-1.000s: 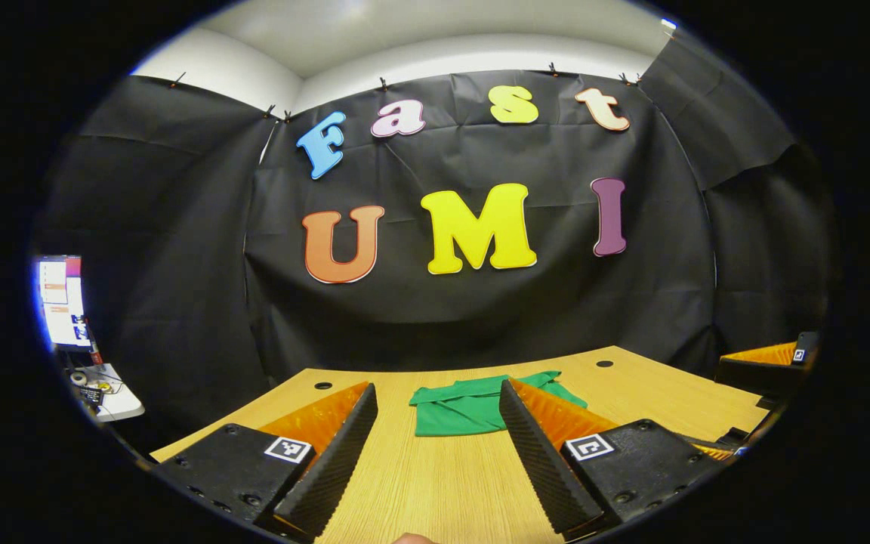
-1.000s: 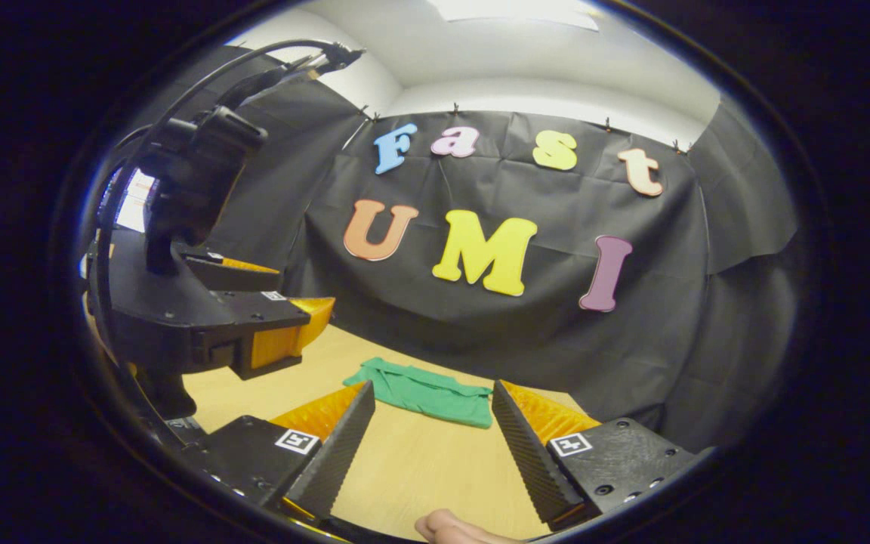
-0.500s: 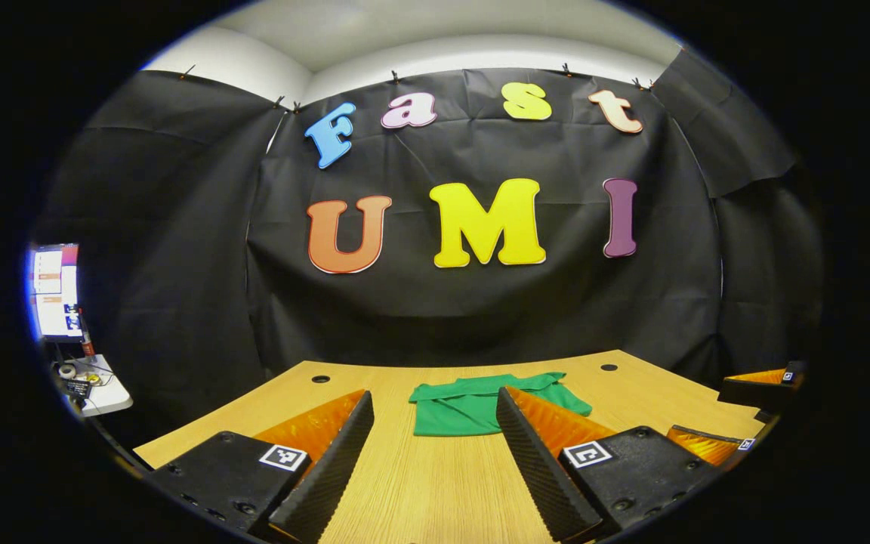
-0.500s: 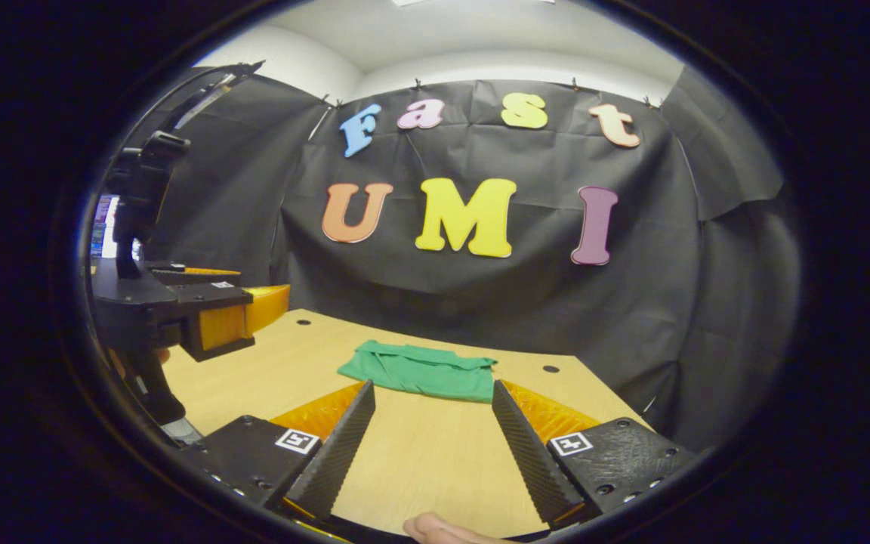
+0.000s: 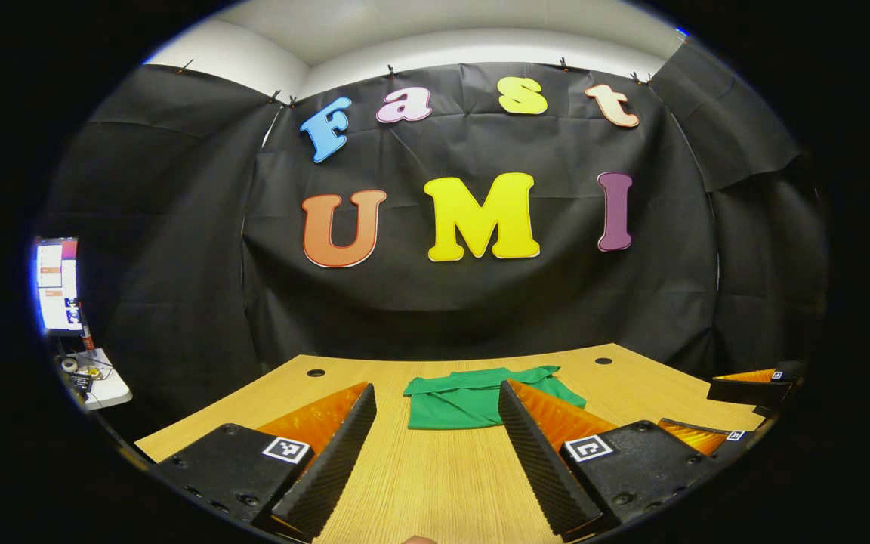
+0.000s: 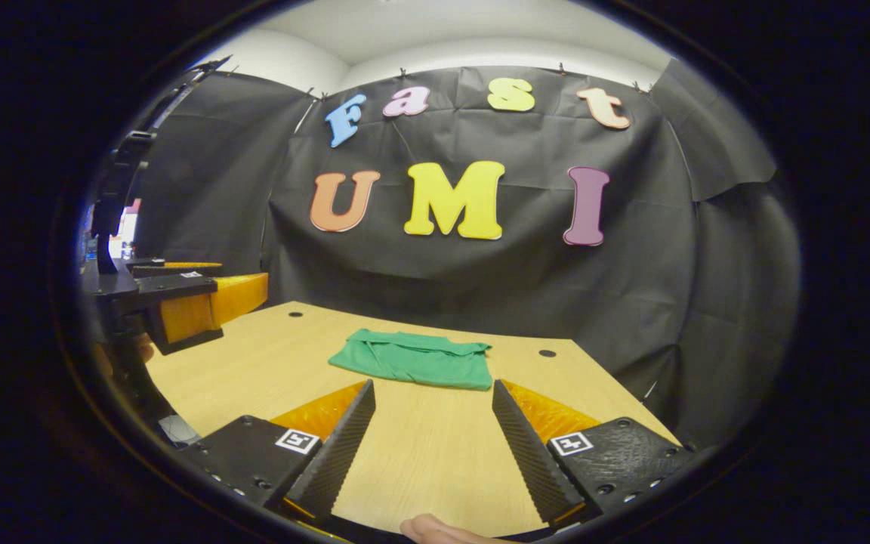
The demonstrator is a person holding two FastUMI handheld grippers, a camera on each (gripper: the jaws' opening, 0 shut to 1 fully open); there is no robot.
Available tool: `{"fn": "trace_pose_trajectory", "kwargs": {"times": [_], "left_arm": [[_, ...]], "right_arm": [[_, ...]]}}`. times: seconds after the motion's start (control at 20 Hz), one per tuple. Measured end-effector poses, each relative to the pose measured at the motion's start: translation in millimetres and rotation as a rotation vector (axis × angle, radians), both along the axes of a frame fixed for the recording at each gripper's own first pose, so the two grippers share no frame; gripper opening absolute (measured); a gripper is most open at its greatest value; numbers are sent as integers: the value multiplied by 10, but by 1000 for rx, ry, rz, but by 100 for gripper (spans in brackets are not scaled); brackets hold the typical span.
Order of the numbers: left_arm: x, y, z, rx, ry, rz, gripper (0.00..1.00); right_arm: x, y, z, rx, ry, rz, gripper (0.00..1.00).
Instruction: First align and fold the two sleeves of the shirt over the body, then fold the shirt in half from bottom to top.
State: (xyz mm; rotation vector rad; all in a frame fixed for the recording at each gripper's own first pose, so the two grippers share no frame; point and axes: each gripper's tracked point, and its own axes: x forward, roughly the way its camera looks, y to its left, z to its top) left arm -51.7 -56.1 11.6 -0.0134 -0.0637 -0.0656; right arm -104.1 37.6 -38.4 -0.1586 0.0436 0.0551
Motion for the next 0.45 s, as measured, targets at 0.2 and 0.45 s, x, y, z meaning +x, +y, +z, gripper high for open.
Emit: {"fn": "trace_pose_trajectory", "kwargs": {"times": [0.2, 0.45], "left_arm": [[5, -17, 21, -6, -14, -4, 100], [50, 21, -35, -26, 7, 32, 100]], "right_arm": [[23, -4, 60, -17, -2, -29, 96], [82, -48, 56, -14, -3, -49, 96]]}}
